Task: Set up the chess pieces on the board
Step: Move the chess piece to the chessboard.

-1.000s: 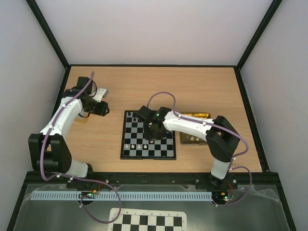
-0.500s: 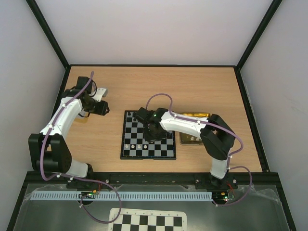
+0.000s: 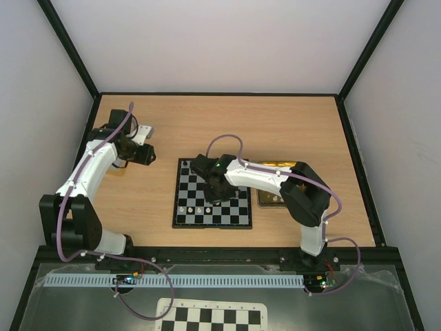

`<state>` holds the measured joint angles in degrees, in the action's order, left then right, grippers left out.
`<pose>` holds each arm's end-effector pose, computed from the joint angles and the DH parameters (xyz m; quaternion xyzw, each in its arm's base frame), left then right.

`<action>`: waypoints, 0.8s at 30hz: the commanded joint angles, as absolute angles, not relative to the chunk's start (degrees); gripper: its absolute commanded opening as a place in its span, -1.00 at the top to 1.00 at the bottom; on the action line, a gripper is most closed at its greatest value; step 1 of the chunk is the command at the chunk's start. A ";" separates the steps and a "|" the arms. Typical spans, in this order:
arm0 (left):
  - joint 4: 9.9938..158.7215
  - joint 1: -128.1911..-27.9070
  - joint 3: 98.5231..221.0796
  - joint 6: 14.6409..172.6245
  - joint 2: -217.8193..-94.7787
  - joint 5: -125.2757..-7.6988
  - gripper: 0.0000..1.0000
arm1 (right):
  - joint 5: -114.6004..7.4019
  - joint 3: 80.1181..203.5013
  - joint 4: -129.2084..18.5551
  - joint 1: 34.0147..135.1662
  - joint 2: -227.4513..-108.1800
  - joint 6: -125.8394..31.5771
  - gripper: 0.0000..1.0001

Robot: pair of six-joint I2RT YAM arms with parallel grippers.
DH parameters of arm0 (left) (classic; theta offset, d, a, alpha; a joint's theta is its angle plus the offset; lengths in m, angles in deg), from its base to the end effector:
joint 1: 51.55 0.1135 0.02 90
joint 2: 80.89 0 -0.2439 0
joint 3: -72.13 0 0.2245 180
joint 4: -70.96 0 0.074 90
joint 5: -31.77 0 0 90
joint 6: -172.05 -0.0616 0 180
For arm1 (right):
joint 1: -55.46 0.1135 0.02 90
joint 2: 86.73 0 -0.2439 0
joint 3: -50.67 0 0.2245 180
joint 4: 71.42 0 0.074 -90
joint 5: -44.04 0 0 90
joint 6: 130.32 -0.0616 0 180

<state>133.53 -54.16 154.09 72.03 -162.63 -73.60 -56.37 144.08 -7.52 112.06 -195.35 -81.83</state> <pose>0.2703 -0.0287 0.2376 0.1376 0.9530 -0.1143 0.2447 0.1778 0.2899 0.1536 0.1387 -0.9817 -0.1306 0.0063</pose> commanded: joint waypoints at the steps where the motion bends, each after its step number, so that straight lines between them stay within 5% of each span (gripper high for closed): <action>1: 133.93 -54.27 153.89 71.47 -161.24 -72.81 0.10 | -55.10 144.17 -6.76 112.39 -195.24 -81.60 0.66; 24: 133.18 -54.27 153.68 72.36 -161.63 -73.75 0.07 | -55.91 142.63 -5.24 112.34 -191.38 -82.78 0.84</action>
